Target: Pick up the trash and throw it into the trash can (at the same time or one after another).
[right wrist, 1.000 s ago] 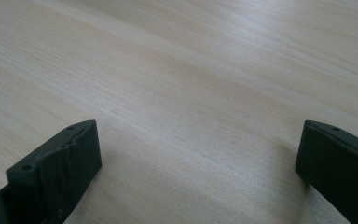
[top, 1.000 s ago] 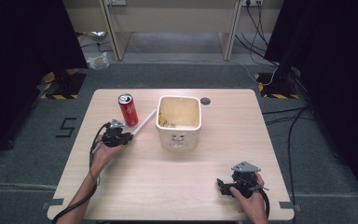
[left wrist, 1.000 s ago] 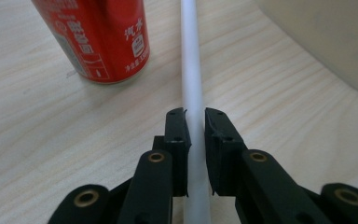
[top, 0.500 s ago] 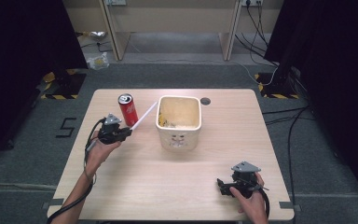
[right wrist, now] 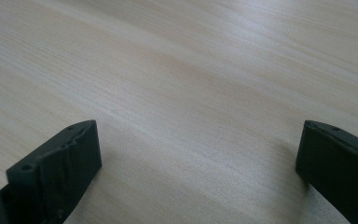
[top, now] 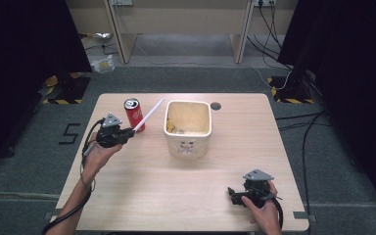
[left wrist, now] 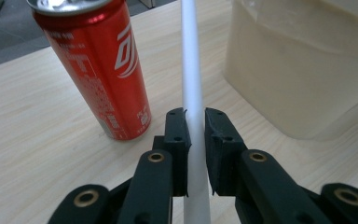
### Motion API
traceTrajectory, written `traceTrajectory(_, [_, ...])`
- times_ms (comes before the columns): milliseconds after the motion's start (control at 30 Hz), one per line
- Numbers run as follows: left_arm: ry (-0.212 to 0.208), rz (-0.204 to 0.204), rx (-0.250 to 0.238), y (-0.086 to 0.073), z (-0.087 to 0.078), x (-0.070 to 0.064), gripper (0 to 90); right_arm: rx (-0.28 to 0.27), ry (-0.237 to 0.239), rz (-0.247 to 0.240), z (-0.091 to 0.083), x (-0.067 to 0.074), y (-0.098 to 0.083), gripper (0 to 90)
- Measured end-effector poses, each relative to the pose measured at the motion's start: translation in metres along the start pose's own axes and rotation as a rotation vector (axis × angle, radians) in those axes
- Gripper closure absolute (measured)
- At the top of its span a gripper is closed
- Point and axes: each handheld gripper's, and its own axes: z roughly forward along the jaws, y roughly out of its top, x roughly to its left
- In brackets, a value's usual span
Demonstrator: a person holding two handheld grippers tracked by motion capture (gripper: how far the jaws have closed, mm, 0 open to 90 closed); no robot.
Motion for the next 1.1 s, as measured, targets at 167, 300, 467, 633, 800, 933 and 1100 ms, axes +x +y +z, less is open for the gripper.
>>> traceTrajectory(167, [-0.01,0.026,-0.016,0.009,-0.014,-0.006,79.2,0.0,0.0,0.0,0.0,0.0,0.0,0.3])
traceTrajectory(300, [-0.021,0.037,-0.025,0.014,-0.022,-0.009,79.2,-0.001,-0.001,-0.003,0.0,0.0,0.0,0.2])
traceTrajectory(467, [-0.038,0.061,-0.034,0.021,-0.032,-0.015,79.2,-0.001,-0.001,-0.003,0.0,0.0,0.0,0.3])
traceTrajectory(633, [-0.069,0.063,-0.043,0.024,-0.038,-0.02,79.2,0.0,0.0,0.0,0.0,0.0,0.0,0.3])
traceTrajectory(800, [-0.092,0.084,-0.044,0.028,-0.043,-0.027,79.2,-0.001,-0.001,-0.003,0.0,0.0,0.0,0.2])
traceTrajectory(933, [-0.113,0.104,-0.047,0.03,-0.045,-0.036,79.1,0.0,0.0,-0.003,0.0,0.0,0.0,0.2])
traceTrajectory(1100, [-0.14,0.136,-0.036,0.034,-0.044,-0.046,79.1,-0.001,-0.001,-0.003,0.0,0.0,0.0,0.2])
